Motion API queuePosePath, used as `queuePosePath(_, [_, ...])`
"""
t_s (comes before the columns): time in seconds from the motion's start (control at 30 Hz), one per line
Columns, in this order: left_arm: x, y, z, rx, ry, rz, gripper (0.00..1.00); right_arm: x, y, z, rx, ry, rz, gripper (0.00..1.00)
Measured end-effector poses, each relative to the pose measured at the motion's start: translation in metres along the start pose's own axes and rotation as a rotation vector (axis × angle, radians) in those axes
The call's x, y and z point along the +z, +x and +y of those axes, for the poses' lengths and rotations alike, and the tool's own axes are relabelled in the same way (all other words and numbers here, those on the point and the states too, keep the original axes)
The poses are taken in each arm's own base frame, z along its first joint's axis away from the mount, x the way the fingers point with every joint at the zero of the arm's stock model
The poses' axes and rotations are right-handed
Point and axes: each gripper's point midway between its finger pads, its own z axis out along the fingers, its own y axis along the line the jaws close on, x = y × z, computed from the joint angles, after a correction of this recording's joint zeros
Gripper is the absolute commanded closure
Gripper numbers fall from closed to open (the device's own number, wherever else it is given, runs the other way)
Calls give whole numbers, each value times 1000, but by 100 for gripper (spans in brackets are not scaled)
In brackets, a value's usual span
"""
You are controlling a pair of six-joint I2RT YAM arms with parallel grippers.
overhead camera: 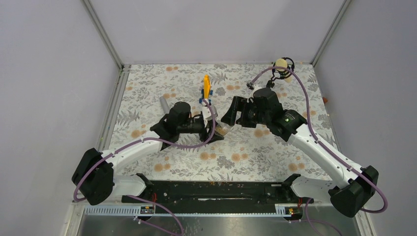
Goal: Sort the pills into containers
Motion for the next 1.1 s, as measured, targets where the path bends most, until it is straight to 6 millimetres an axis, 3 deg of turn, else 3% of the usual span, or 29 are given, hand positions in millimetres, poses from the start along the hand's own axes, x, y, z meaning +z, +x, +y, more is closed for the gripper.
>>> queuePosePath(0.2, [2, -1, -5, 5, 16, -2, 100, -12, -7, -1, -66, -38, -34, 5])
queuePosePath(0.4, [2, -1, -10, 5, 40, -2, 100, -40, 7, 11, -267, -175, -24, 7])
queuePosePath(0.5, [2, -1, -17, 4, 77, -2, 100, -42, 12, 13, -333, -207, 4, 17])
queuePosePath(0.63, [2, 0, -24, 1, 115, -1, 100, -31, 17, 15, -357, -222, 90, 29])
queuePosePath(0.8, [2, 0, -27, -4, 130, 2, 100, -17, 23, 9, -314, -200, 156, 61])
queuePosePath(0.93, [2, -1, -22, -2, 103, -1, 100, -13, 17, 9, -202, -155, 123, 69])
queuePosePath(1.0, [3, 0, -17, -4, 74, 3, 100, -8, 14, 6, -107, -119, 100, 62])
queuePosePath(1.1, [2, 4, -11, -14, 41, 19, 100, -1, 13, 1, 25, -93, 59, 24])
